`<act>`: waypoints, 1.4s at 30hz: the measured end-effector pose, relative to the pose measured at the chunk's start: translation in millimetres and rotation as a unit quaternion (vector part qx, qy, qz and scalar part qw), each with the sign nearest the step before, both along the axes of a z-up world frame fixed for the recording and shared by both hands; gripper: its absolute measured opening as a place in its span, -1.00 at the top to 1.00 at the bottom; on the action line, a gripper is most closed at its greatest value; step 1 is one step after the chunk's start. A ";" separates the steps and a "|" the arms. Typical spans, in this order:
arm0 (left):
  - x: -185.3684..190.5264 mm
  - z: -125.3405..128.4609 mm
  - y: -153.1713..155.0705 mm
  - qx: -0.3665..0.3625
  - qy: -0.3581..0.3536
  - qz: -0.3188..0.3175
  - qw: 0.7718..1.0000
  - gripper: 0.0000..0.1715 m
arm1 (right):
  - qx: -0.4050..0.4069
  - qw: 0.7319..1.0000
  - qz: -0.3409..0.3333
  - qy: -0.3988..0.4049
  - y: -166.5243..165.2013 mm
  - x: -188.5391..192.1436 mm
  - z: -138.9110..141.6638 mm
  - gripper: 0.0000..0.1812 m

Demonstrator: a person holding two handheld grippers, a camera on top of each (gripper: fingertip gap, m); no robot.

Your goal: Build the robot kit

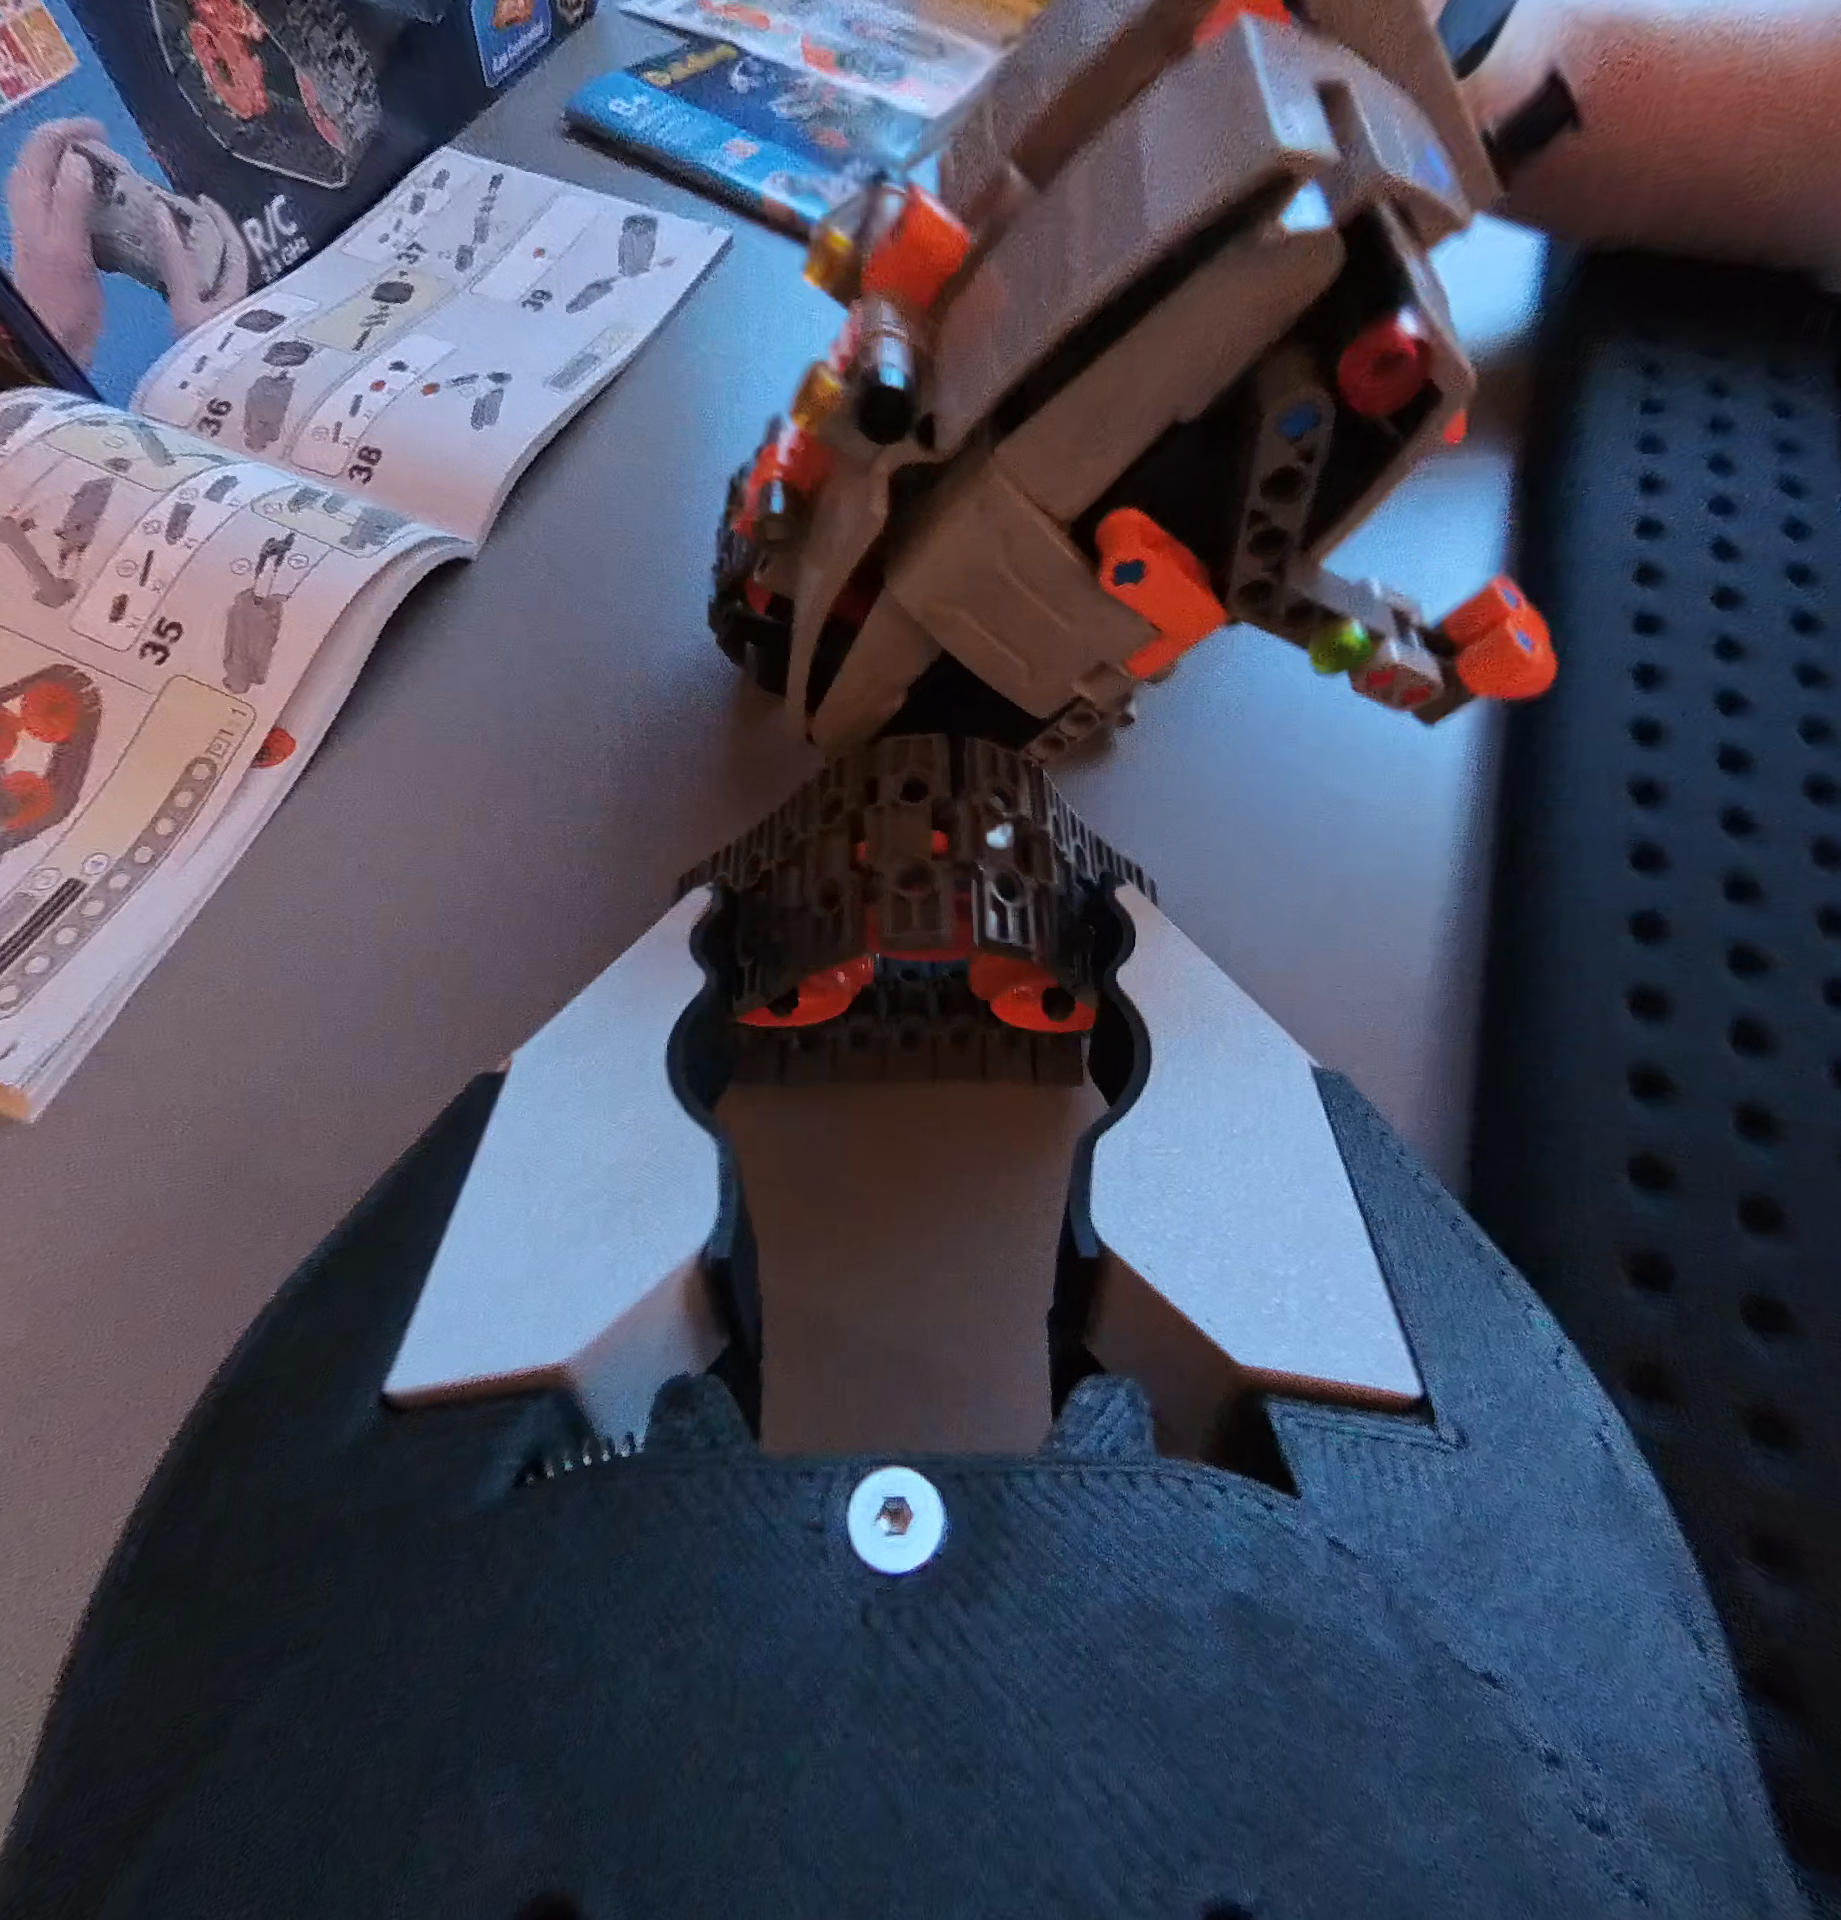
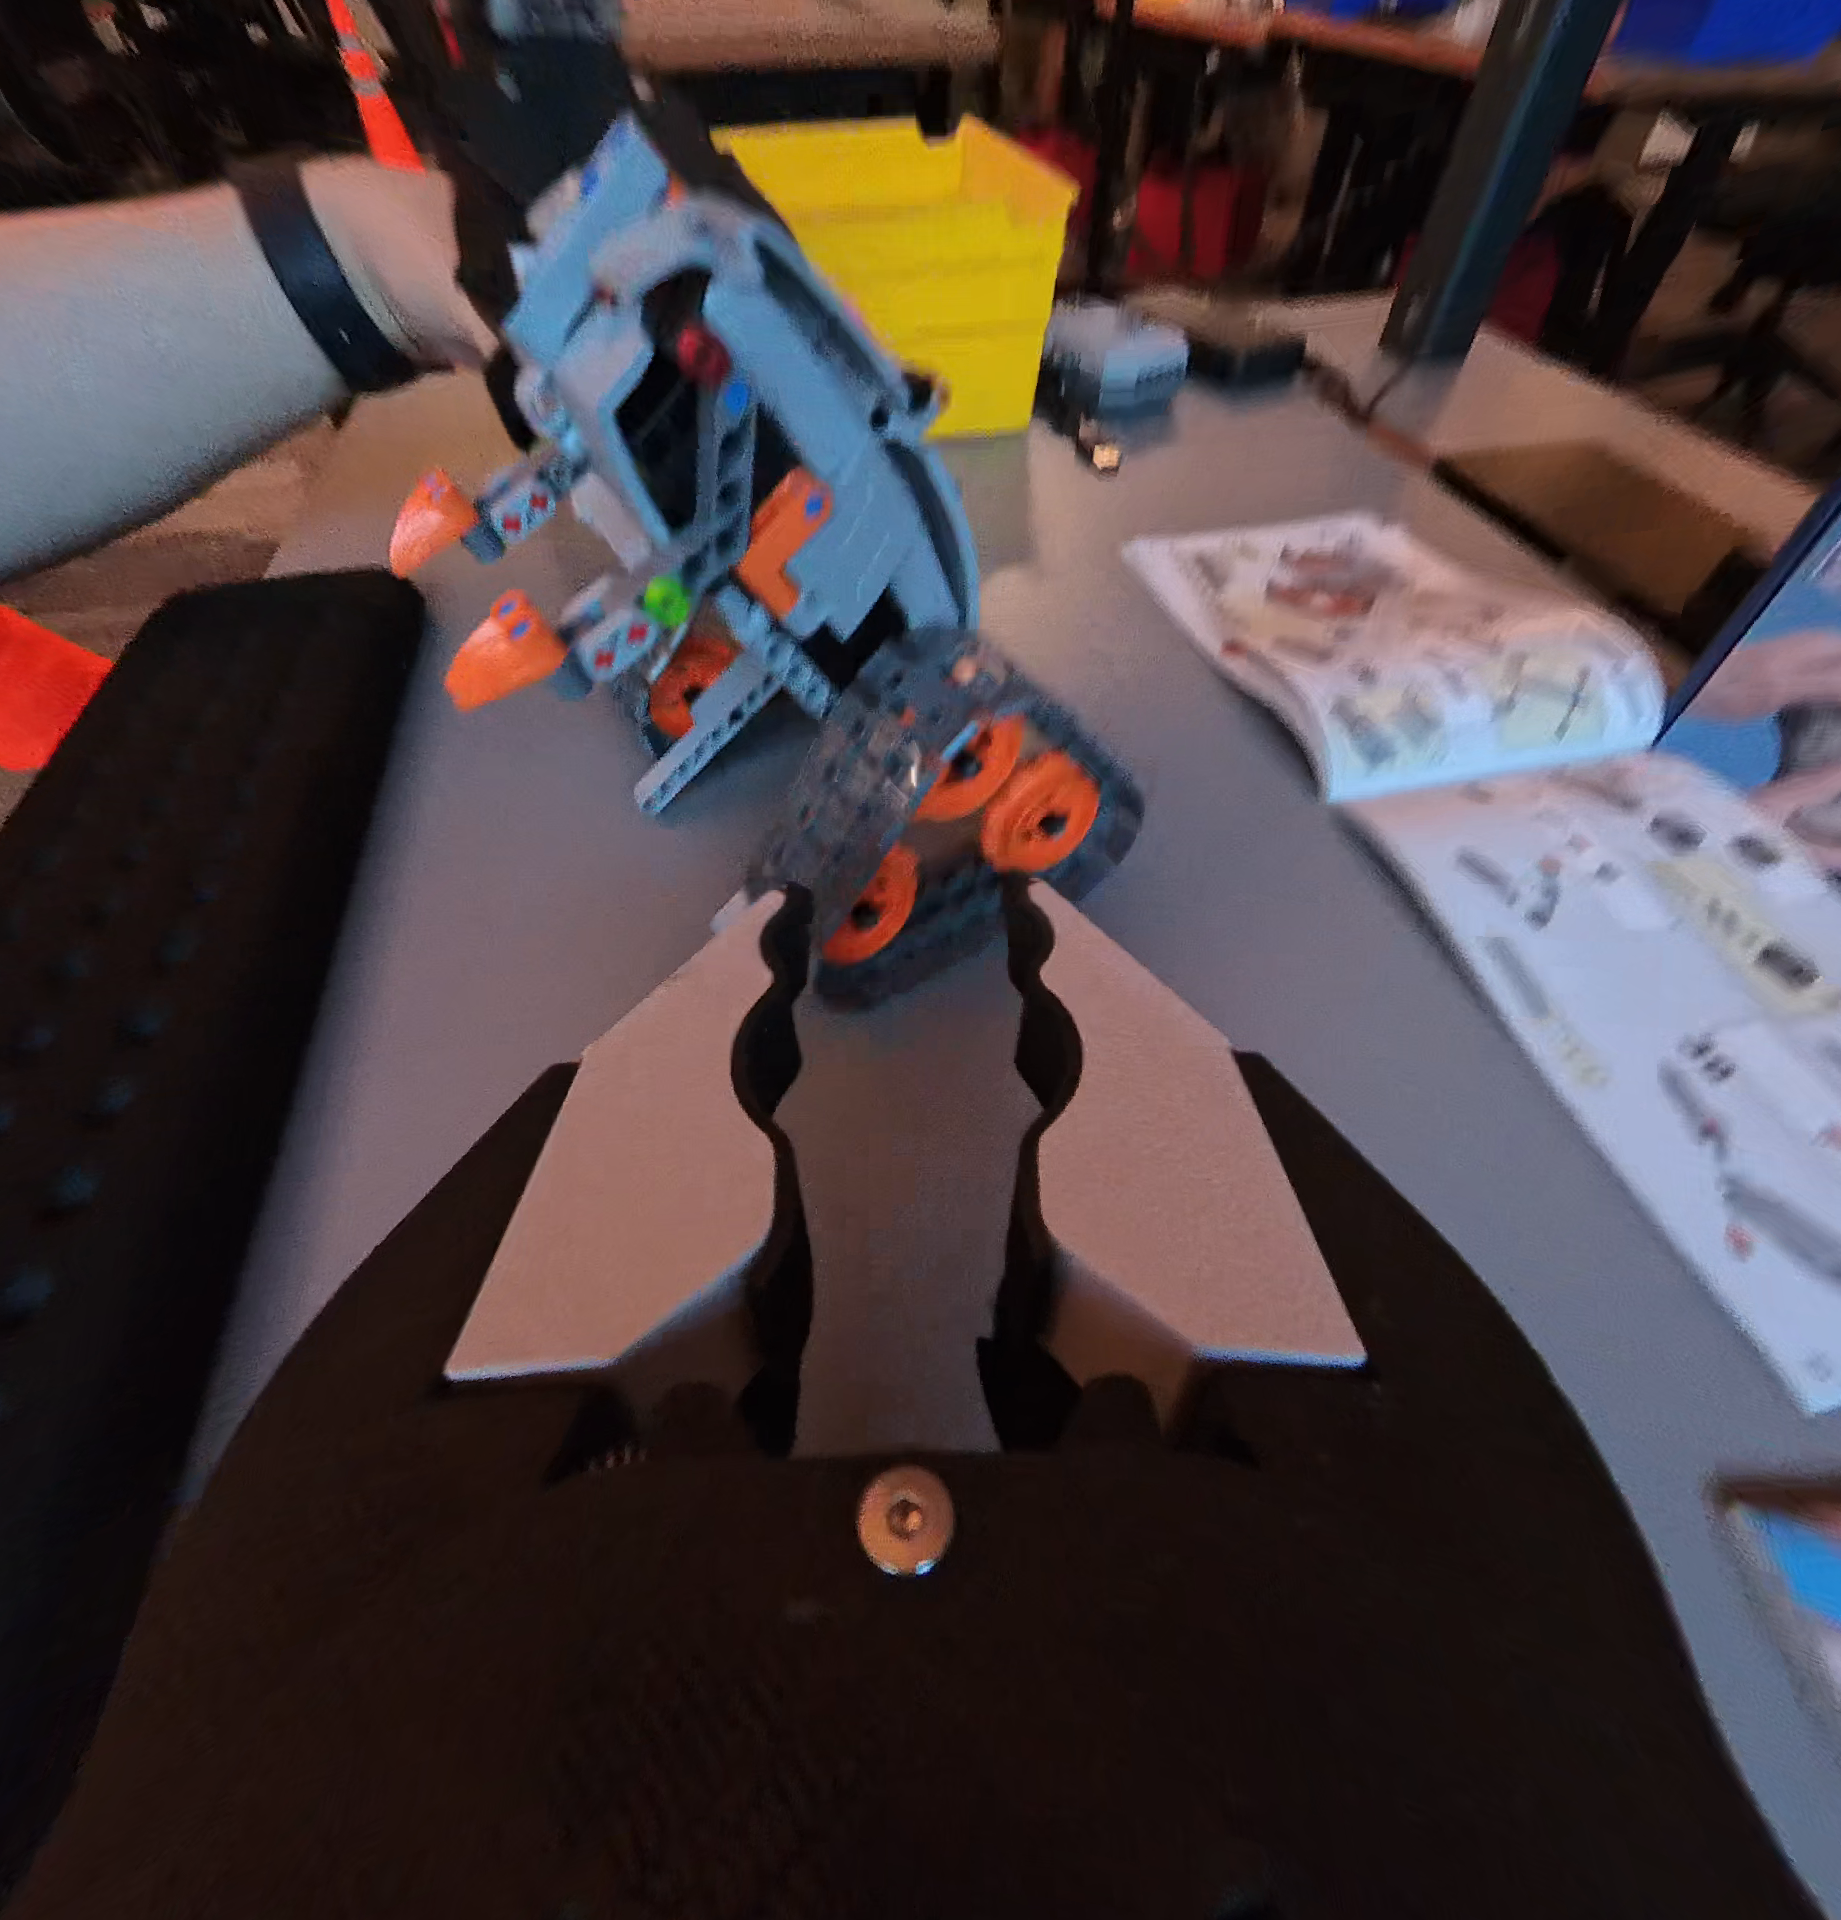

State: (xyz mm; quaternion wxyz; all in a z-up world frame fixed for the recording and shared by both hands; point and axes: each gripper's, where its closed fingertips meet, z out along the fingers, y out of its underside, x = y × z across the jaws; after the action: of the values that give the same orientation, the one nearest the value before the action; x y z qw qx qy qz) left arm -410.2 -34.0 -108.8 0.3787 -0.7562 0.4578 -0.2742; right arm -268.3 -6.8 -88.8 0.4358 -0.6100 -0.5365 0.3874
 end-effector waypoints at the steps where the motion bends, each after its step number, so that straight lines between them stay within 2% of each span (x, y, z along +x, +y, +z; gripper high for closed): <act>1: 1.4 2.5 3.1 -0.014 -0.018 -0.001 1.000 0.22 | 0.011 1.000 0.004 0.015 7.0 -2.5 6.7 0.52; 3: 3.5 10.5 5.9 -0.047 -0.065 0.008 0.997 0.15 | 0.016 0.999 0.018 0.028 18.6 -9.6 12.6 0.37; 6: -1.3 19.1 8.1 -0.036 -0.123 0.040 0.991 0.18 | -0.013 0.998 0.062 0.024 24.8 -27.1 8.9 0.35; 10: -5.5 8.1 5.8 -0.006 -0.124 0.073 0.990 0.21 | -0.081 0.988 0.127 0.038 19.6 -47.0 7.2 0.38; 14: 0.0 8.2 7.9 -0.002 -0.144 0.076 0.987 0.26 | -0.086 0.987 0.138 0.010 20.6 -51.9 -2.7 0.46; 24: 4.9 6.3 8.6 -0.017 -0.111 0.055 0.992 0.29 | -0.071 0.989 0.129 -0.012 17.2 -52.0 -5.8 0.47; 30: 3.2 9.7 9.6 -0.006 -0.172 0.069 0.983 0.28 | -0.081 0.989 0.124 0.005 18.2 -51.3 -4.0 0.46; 34: -3.9 13.1 1.8 -0.024 -0.184 0.076 0.980 0.14 | -0.092 0.983 0.156 0.020 7.6 -47.3 -2.8 0.25; 37: -5.3 9.7 -3.4 -0.021 -0.175 0.071 0.982 -0.04 | -0.070 0.983 0.166 0.018 6.4 -46.1 -4.3 0.20; 42: -2.9 -6.8 1.0 0.011 -0.090 0.060 0.994 -0.17 | -0.010 0.988 0.154 -0.015 11.6 -50.0 -15.9 0.13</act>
State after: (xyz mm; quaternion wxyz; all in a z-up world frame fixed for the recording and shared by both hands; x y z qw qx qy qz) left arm -413.1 -33.0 -115.6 0.4421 -0.7503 0.3788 -0.3130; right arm -318.3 4.8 -104.8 0.3563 -0.5305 -0.6267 0.4459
